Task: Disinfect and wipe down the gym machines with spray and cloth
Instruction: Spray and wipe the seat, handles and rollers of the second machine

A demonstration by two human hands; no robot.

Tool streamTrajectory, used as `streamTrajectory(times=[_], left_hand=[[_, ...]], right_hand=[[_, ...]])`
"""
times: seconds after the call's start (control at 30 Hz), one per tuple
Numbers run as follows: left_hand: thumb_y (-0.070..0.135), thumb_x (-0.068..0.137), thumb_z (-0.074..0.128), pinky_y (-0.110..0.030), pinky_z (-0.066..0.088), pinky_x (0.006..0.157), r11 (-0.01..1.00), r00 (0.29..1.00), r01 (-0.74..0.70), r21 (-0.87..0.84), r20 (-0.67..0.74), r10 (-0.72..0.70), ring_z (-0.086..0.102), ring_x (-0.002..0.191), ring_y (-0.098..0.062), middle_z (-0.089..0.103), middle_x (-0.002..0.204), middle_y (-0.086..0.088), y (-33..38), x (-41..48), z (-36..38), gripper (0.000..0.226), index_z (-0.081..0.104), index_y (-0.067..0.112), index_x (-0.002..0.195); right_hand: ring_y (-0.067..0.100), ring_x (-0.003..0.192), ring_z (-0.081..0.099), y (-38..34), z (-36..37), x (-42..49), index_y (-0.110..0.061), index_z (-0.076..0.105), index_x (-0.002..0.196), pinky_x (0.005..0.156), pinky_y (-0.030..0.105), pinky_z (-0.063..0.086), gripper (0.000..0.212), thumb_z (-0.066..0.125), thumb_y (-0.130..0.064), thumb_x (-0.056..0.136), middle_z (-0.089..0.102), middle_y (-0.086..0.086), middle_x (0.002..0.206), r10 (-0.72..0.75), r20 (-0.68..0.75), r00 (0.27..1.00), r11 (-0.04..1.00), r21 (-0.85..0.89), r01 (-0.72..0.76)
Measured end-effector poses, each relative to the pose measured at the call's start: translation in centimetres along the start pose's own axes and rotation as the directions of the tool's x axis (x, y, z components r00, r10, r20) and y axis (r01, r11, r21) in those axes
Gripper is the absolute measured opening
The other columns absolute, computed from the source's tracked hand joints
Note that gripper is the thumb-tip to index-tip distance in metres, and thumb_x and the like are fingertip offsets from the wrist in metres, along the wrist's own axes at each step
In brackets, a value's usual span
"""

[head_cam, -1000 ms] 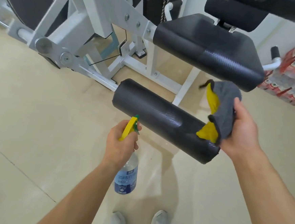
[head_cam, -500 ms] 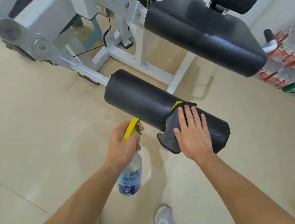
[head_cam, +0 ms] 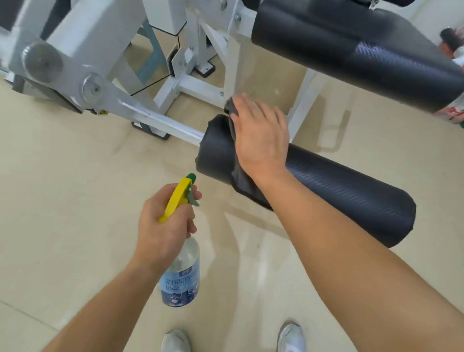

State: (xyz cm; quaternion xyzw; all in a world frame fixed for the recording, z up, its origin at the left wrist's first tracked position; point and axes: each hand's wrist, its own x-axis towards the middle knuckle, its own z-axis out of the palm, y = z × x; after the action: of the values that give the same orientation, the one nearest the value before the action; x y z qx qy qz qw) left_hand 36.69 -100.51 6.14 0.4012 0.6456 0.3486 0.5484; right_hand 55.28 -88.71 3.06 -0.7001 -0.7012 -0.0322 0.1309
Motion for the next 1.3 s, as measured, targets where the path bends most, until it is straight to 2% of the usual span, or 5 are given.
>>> streamTrajectory(times=[0.07, 0.23, 0.47, 0.83, 1.3], left_hand=[[-0.015, 0.083, 0.046, -0.025, 0.048, 0.052, 1.0, 1.0, -0.005, -0.013, -0.006, 0.005, 0.051, 0.053, -0.017, 0.074, 0.098, -0.005, 0.3, 0.5, -0.6, 0.036, 0.071, 0.008, 0.095], [-0.015, 0.083, 0.046, -0.026, 0.047, 0.052, 0.999, 1.0, 0.002, -0.042, -0.007, -0.002, 0.05, 0.053, -0.018, 0.074, 0.099, -0.006, 0.7, 1.1, -0.8, 0.036, 0.07, 0.008, 0.098], [-0.007, 0.078, 0.049, -0.027, 0.047, 0.052, 0.996, 1.0, 0.018, -0.083, -0.006, -0.018, 0.05, 0.053, -0.019, 0.073, 0.098, -0.008, 0.2, 1.1, 0.2, 0.031, 0.07, 0.009, 0.095], [-0.015, 0.083, 0.045, -0.027, 0.048, 0.052, 0.999, 1.0, 0.006, -0.032, -0.019, -0.007, 0.05, 0.056, -0.022, 0.071, 0.099, -0.012, 0.5, 2.0, 2.4, 0.036, 0.07, 0.006, 0.097], [-0.014, 0.084, 0.047, -0.027, 0.05, 0.055, 1.0, 0.998, -0.003, -0.028, 0.069, 0.005, 0.051, 0.056, -0.019, 0.07, 0.099, -0.012, 1.4, 1.6, 4.0, 0.034, 0.07, 0.009, 0.093]], right_hand=[[0.027, 0.117, 0.057, -0.6, 0.1, 1.0, -0.018, 0.059, 0.133, 0.101, 0.044, 0.043, 0.034, 0.046, -0.024, 0.101, 0.062, 0.004, 0.131, -0.007, -0.133, 0.991, 1.0, -0.025, 0.004], [0.031, 0.091, 0.056, 0.7, 1.2, -1.8, -0.013, 0.061, 0.116, 0.079, 0.042, 0.046, 0.025, 0.052, -0.011, 0.092, 0.058, 0.008, 0.102, -0.052, -0.006, 0.999, 0.996, -0.066, 0.052], [0.04, 0.148, 0.023, -2.6, 2.9, -4.7, -0.002, 0.024, 0.155, 0.119, 0.055, 0.022, 0.076, 0.032, -0.052, 0.099, 0.026, 0.024, 0.159, -0.046, 0.225, 0.973, 0.989, -0.127, 0.077], [0.039, 0.149, 0.024, 1.6, 2.3, -4.2, -0.013, 0.012, 0.159, 0.121, 0.049, 0.025, 0.065, 0.04, -0.032, 0.104, 0.018, 0.022, 0.163, -0.271, 0.294, 0.917, 0.934, -0.151, 0.324], [0.04, 0.149, 0.023, 8.8, -1.3, -10.1, -0.007, 0.025, 0.156, 0.121, 0.049, 0.025, 0.075, 0.057, -0.01, 0.089, 0.028, 0.022, 0.159, -0.018, 0.334, 0.942, 0.975, -0.204, 0.09]])
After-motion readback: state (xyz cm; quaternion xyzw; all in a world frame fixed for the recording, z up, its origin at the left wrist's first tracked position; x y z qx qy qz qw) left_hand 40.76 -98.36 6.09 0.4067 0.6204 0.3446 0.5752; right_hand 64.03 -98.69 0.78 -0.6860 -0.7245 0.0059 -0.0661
